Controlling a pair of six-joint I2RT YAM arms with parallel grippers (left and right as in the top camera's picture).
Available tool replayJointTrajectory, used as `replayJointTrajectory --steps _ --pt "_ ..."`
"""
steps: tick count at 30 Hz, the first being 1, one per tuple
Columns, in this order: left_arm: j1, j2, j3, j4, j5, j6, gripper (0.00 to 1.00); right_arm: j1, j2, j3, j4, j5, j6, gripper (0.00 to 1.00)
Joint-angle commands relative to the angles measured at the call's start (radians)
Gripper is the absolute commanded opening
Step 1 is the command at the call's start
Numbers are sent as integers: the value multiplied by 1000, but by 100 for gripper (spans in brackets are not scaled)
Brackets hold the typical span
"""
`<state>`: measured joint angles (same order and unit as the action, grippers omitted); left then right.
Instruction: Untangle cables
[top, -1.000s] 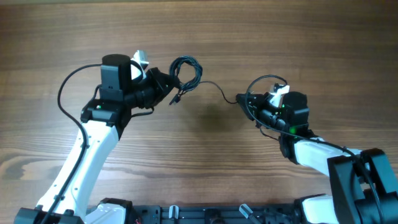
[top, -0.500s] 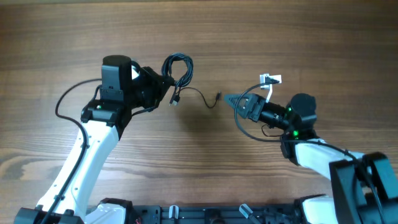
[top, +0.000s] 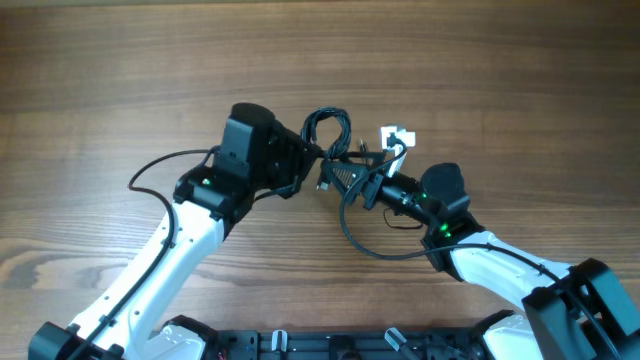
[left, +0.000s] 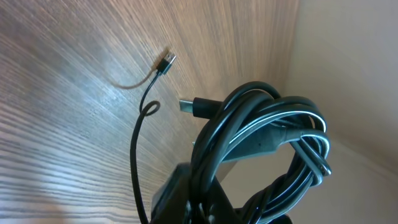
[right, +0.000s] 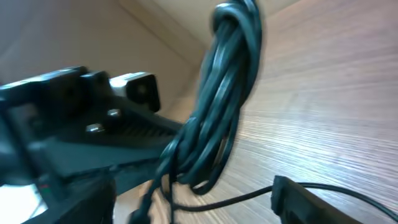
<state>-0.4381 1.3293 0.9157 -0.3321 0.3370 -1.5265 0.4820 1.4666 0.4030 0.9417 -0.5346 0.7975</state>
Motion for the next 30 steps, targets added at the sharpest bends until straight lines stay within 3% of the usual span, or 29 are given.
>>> replayJointTrajectory --steps 1,6,8,9,11,17,20,21,24,27,30 --pt "-10 -20 12 8 -17 -94 4 5 -11 16 8 19 -35 74" --pt "-10 -20 12 26 -3 -135 4 5 -11 16 31 2 -39 62" --pt "-10 -20 12 38 14 -150 4 5 -11 16 48 -6 -39 62" --pt "-10 -20 12 37 19 -150 4 5 -11 16 64 -21 -39 57" --pt "-10 -20 12 40 41 -158 4 6 -11 16 66 -27 -39 37" --pt "-10 -20 12 60 127 -158 4 38 3 16 67 27 -40 43" --pt "-3 -20 12 60 122 -146 4 37 3 16 48 28 -40 15" --pt "14 -20 12 64 110 -75 4 36 3 16 21 -10 -27 6" --pt "67 -20 12 59 14 255 4 6 3 16 21 -249 149 5" --pt "67 -20 12 42 -47 566 4 -78 2 16 193 -458 409 5" --pt "64 -20 12 18 -47 660 4 -123 2 16 353 -452 602 5"
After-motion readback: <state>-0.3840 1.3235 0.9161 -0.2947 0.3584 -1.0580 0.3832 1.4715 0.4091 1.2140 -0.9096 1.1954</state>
